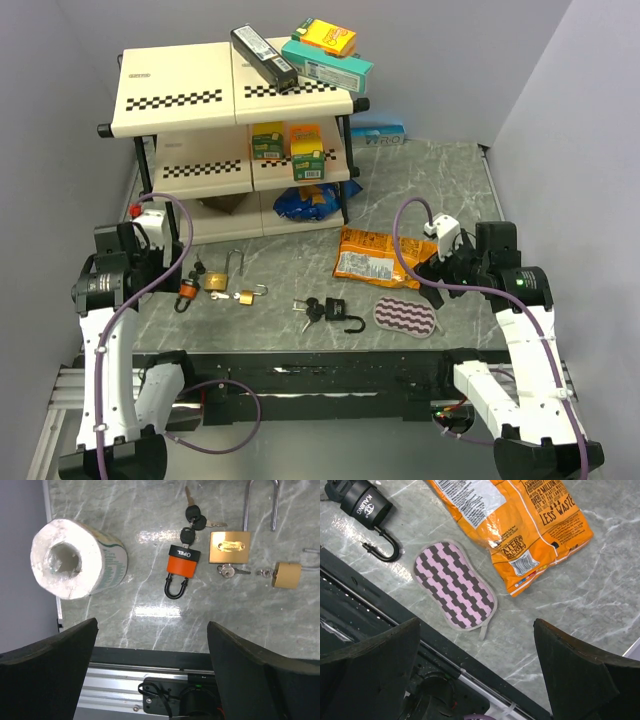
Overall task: Lock with the key
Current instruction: Pick up the lock from the center of the board.
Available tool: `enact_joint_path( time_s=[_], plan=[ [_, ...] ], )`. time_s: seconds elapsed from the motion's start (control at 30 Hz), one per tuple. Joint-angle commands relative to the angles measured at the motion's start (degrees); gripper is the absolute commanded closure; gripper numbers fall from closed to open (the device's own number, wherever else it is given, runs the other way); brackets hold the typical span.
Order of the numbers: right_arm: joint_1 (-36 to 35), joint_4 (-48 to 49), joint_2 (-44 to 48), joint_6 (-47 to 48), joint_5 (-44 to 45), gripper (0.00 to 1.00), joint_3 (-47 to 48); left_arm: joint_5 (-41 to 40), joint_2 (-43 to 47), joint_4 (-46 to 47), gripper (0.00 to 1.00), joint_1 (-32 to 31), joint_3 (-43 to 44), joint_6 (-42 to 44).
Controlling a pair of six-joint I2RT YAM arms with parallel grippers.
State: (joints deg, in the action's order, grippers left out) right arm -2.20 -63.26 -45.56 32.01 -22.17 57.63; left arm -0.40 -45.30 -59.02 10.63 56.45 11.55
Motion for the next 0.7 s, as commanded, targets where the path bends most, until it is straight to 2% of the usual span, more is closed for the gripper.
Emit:
enact_joint_path(
  time_s=[0.0,0.2,0.27,0.3,0.47,0.67],
  plan=[
    [0.2,-1.1,0.1,-0.4,-1.4,0.0,1.6,5.4,-1.2,-0.6,0.04,0.0,1.6,5.5],
    [0.3,-1.1,-0.2,-3.4,-1.6,0.0,2.8,16.3,-6.7,-5.9,0.04,-0.3,7.4,11.6],
    [0.2,-1.0,-0.1,-4.1,-1.7,0.0,2.9,18.9,-8.5,-6.5,0.04,-2.6,9.0,12.2],
    [0.2,-0.9,0.0,-4.6,-1.7,0.0,3.0,18.8,-9.2,-6.2,0.04,-4.0,9.3,11.5],
    [0.2,-0.5,0.5,-6.1,-2.1,0.0,3.7,14.2,-14.3,-2.3,0.04,-19.7,9.2,7.0],
    [0.3,0.0,3.1,-5.8,-1.8,0.0,2.4,15.1,-20.4,0.7,0.04,-22.8,12.1,5.4]
  ],
)
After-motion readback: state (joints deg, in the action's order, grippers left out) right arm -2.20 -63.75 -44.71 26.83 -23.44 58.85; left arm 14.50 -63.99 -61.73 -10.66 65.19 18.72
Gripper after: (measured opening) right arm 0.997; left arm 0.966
